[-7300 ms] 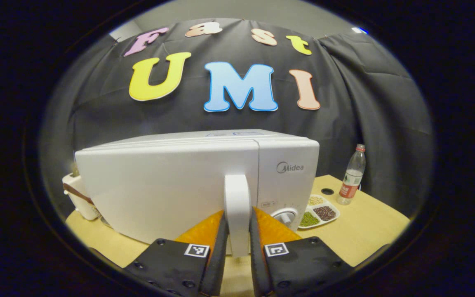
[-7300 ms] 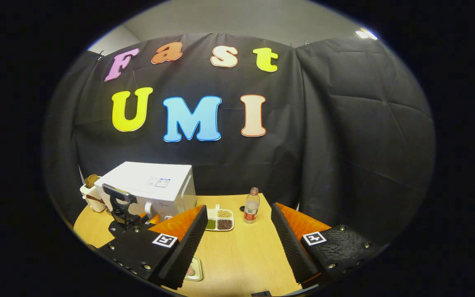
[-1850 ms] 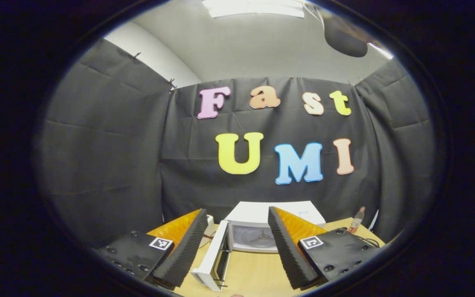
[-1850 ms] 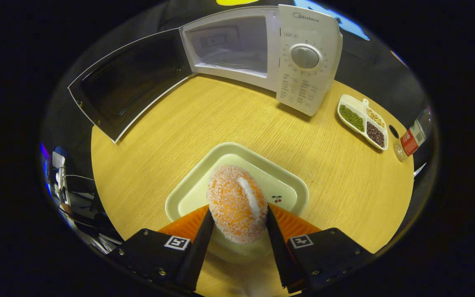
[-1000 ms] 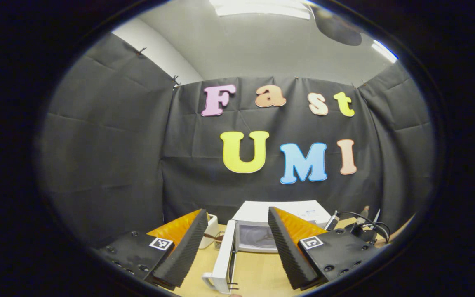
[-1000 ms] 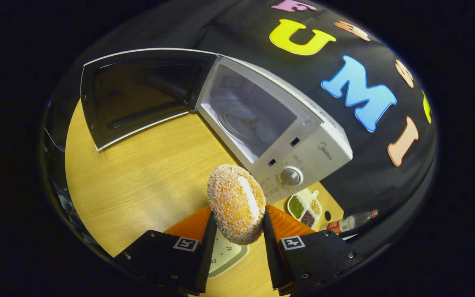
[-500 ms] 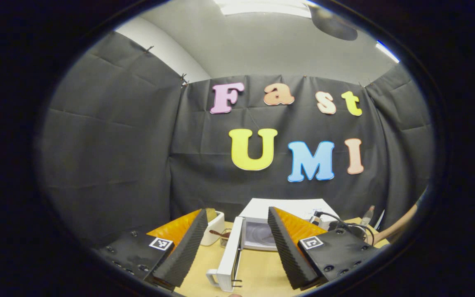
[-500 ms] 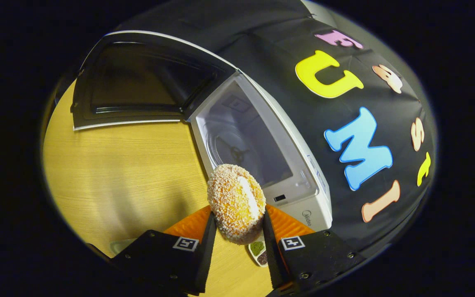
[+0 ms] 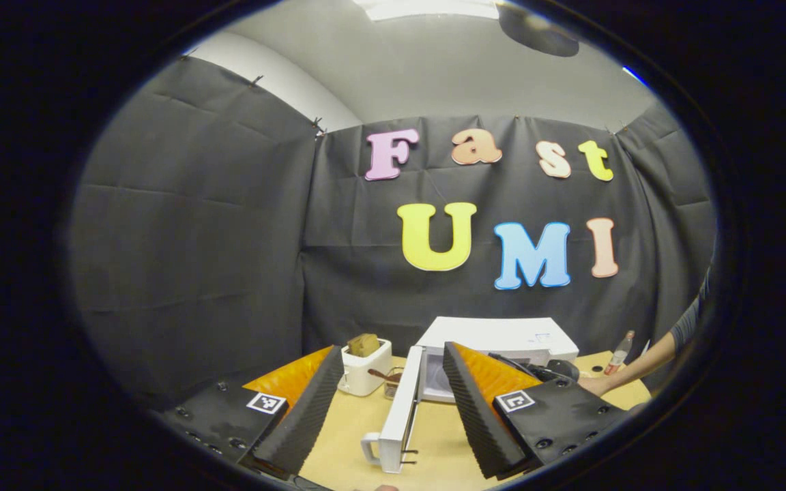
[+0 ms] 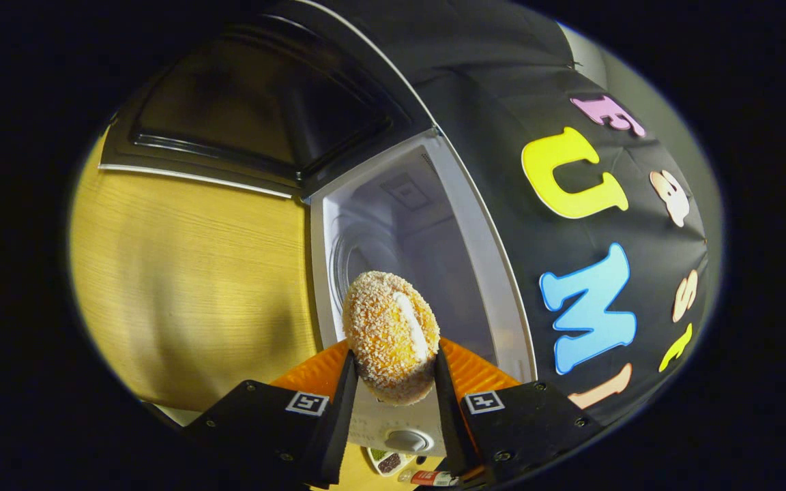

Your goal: Open the microwave oven with the left hand, put the food in, and close the microwave oven.

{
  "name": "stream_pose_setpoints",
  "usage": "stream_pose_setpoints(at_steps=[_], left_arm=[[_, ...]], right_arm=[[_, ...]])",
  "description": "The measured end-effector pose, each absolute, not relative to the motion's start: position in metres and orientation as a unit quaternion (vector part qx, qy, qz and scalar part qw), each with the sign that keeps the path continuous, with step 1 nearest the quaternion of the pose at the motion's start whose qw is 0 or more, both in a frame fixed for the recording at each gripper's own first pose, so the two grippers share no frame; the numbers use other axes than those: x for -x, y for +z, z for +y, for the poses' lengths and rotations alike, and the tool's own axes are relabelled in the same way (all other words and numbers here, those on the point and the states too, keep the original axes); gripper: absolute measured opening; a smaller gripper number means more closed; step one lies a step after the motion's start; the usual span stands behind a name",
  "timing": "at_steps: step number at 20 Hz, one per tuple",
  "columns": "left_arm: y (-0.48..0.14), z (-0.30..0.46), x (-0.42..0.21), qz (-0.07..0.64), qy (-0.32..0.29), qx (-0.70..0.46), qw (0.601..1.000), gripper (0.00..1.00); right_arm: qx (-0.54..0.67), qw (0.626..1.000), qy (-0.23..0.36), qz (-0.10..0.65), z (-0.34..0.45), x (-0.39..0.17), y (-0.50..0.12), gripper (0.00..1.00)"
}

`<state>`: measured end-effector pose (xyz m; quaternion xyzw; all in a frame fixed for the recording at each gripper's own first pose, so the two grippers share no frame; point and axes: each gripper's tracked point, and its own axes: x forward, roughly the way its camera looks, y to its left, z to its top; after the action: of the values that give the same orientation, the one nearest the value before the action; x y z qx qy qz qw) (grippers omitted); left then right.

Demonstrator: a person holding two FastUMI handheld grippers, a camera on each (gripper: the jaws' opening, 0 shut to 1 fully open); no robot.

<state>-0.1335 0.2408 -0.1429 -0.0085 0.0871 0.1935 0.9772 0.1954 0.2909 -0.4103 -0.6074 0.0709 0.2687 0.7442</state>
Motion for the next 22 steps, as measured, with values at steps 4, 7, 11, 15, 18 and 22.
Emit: stream_pose_setpoints(at_steps=[4,7,11,15,18,22], left_arm=[[-0.158,0.251,0.145,0.111,0.211,0.007,0.971,0.93],[-0.171,0.252,0.147,0.125,0.215,0.021,0.968,0.96],[-0.178,0.246,0.144,0.139,0.213,0.015,0.967,0.94],[-0.178,0.242,0.144,0.147,0.217,0.018,0.965,0.94],[-0.187,0.243,0.15,0.157,0.223,0.016,0.962,0.94],[-0.189,0.25,0.152,0.162,0.23,0.019,0.959,0.94]], right_arm=[[0.633,0.727,0.261,0.053,0.305,-0.229,-0.421,0.58],[0.647,0.718,0.254,0.04,0.314,-0.251,-0.429,0.58],[0.666,0.706,0.239,0.018,0.317,-0.264,-0.427,0.58],[0.658,0.716,0.227,0.052,0.313,-0.267,-0.429,0.59],[0.669,0.71,0.217,0.038,0.312,-0.269,-0.422,0.59],[0.678,0.7,0.218,0.041,0.31,-0.272,-0.42,0.69]])
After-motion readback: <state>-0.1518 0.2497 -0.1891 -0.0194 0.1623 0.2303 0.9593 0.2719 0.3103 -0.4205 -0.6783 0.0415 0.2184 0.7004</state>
